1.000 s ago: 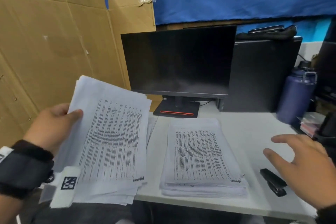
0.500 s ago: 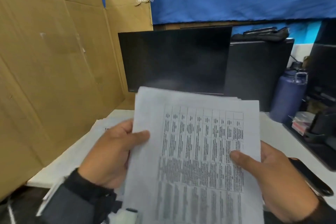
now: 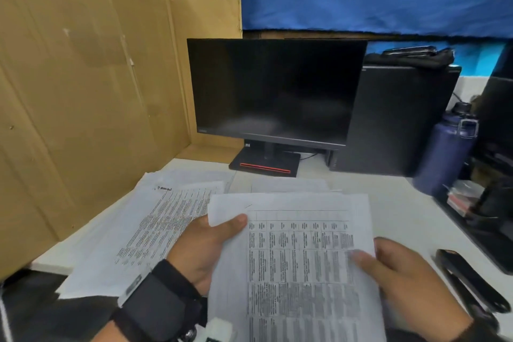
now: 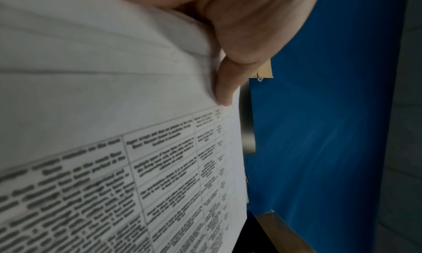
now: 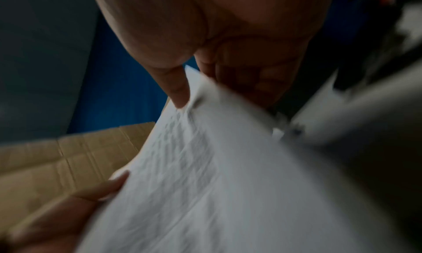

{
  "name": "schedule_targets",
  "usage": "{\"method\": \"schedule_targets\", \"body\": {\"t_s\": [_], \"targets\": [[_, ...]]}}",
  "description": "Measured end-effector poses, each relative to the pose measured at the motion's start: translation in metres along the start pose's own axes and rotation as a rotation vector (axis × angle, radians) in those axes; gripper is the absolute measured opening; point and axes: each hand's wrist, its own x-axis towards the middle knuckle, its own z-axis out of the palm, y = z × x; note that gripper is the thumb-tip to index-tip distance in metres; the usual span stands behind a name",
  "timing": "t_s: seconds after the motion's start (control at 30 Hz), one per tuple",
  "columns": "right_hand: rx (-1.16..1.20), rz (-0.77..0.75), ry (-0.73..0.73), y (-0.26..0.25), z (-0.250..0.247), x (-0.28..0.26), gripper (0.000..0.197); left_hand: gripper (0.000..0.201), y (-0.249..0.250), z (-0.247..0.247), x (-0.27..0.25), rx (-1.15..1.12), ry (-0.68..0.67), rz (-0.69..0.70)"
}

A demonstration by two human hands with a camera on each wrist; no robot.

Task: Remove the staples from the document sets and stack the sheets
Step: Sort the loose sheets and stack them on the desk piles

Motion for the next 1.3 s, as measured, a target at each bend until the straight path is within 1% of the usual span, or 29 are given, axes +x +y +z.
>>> {"method": "schedule_targets", "body": {"t_s": [0.07, 0.1, 0.17, 0.2, 0.23, 0.3, 0.37, 0.43, 0.47, 0.53, 0.6, 0.67, 0.73, 0.77, 0.8, 0.83, 0.9, 0.93, 1.0, 1.07, 1.13, 1.3], "targets": [[-0.296, -0.048, 0.142, 0.006, -0.018, 0.006, 0.007, 0.043, -0.002, -0.005, 0.004, 0.028, 0.045, 0.0], [-0.423, -0.027, 0.194, 0.006, -0.027, 0.008, 0.01, 0.039, -0.002, -0.007, 0.004, 0.042, 0.066, 0.002], [-0.563, 0.045, 0.246, 0.01, -0.045, 0.012, 0.009, 0.033, -0.004, -0.008, 0.007, 0.071, 0.091, 0.007], [-0.603, 0.091, 0.229, 0.015, -0.05, 0.015, 0.005, 0.03, -0.006, -0.007, 0.007, 0.084, 0.094, 0.004], [-0.632, 0.147, 0.186, 0.02, -0.051, 0.017, 0.011, 0.03, -0.007, -0.007, 0.006, 0.093, 0.09, 0.0], [-0.727, 0.256, 0.07, 0.035, -0.047, 0.022, 0.031, 0.029, -0.01, -0.003, 0.006, 0.127, 0.084, -0.011], [-0.854, 0.284, -0.008, 0.048, -0.04, 0.025, 0.039, 0.027, -0.013, -0.001, 0.006, 0.172, 0.095, -0.005], [-0.864, 0.246, -0.018, 0.055, -0.039, 0.026, 0.032, 0.025, -0.011, 0.002, 0.004, 0.195, 0.088, 0.0], [-0.833, 0.224, 0.008, 0.054, -0.04, 0.025, 0.026, 0.025, -0.01, 0.003, 0.004, 0.199, 0.083, 0.001], [-0.72, 0.178, 0.093, 0.042, -0.042, 0.023, 0.021, 0.025, -0.01, 0.006, 0.002, 0.187, 0.074, -0.01], [-0.539, 0.083, 0.209, 0.021, -0.04, 0.019, 0.014, 0.026, -0.009, 0.011, -0.002, 0.163, 0.052, -0.022], [-0.405, -0.083, 0.311, -0.003, -0.029, 0.006, 0.009, 0.027, -0.011, 0.018, -0.007, 0.135, 0.014, -0.047], [-0.394, -0.3, 0.363, -0.023, -0.009, -0.011, 0.011, 0.03, -0.015, 0.026, -0.012, 0.102, -0.037, -0.076], [-0.413, -0.4, 0.355, -0.031, 0.003, -0.021, 0.013, 0.033, -0.018, 0.031, -0.014, 0.087, -0.062, -0.085], [-0.432, -0.467, 0.304, -0.039, 0.016, -0.031, 0.016, 0.035, -0.021, 0.035, -0.017, 0.071, -0.087, -0.091], [-0.449, -0.486, 0.224, -0.043, 0.027, -0.038, 0.018, 0.036, -0.024, 0.039, -0.02, 0.053, -0.113, -0.094], [-0.471, -0.416, 0.079, -0.047, 0.043, -0.048, 0.022, 0.032, -0.027, 0.047, -0.026, 0.019, -0.163, -0.09], [-0.502, -0.382, 0.035, -0.047, 0.047, -0.05, 0.024, 0.03, -0.028, 0.051, -0.029, 0.01, -0.18, -0.082], [-0.605, -0.384, 0.033, -0.046, 0.05, -0.051, 0.027, 0.027, -0.029, 0.056, -0.035, 0.005, -0.188, -0.063], [-0.668, -0.4, 0.066, -0.046, 0.05, -0.05, 0.03, 0.025, -0.03, 0.06, -0.038, 0.008, -0.166, -0.034], [-0.729, -0.391, 0.067, -0.048, 0.048, -0.049, 0.029, 0.025, -0.032, 0.062, -0.04, 0.004, -0.149, -0.01], [-0.768, -0.486, 0.152, -0.048, 0.049, -0.053, 0.027, 0.022, -0.037, 0.067, -0.041, 0.027, -0.139, 0.048]]}}
